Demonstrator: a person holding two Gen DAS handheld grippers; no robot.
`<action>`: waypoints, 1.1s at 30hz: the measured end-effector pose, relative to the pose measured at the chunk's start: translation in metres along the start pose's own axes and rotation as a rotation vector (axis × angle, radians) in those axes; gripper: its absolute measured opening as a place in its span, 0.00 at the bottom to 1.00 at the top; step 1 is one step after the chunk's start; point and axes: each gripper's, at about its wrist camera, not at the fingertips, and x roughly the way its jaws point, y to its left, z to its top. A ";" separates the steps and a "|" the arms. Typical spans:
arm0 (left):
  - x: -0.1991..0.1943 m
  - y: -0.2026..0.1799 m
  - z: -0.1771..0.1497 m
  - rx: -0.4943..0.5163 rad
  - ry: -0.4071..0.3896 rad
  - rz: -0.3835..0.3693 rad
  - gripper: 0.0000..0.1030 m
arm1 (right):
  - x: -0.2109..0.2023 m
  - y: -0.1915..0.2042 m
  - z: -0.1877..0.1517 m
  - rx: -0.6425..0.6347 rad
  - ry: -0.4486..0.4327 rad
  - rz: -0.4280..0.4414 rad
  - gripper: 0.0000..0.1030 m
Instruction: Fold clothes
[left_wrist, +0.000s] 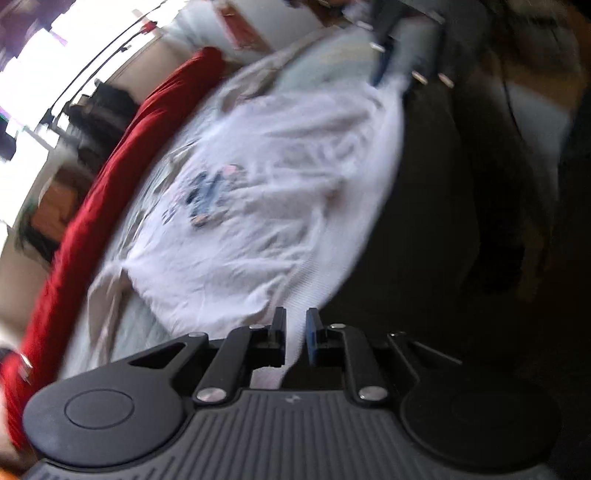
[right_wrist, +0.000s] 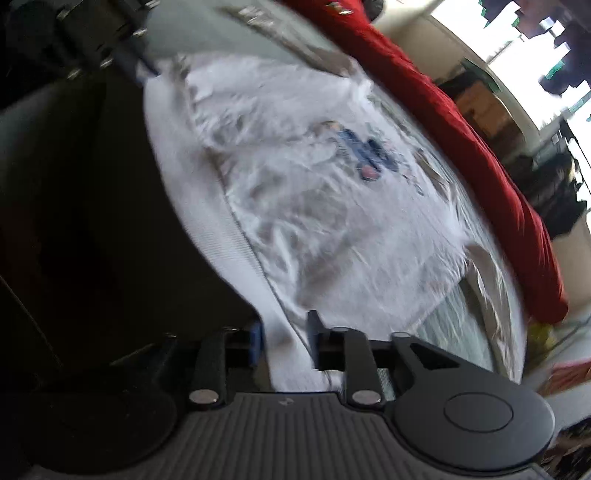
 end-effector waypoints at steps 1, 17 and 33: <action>-0.005 0.013 0.001 -0.081 -0.013 -0.015 0.14 | -0.004 -0.006 -0.001 0.034 -0.013 0.010 0.38; 0.095 0.224 -0.049 -1.208 -0.122 -0.181 0.46 | 0.010 -0.113 0.007 0.527 -0.176 0.116 0.49; 0.234 0.288 -0.052 -1.315 -0.116 -0.207 0.43 | 0.130 -0.223 -0.016 0.862 -0.134 0.112 0.49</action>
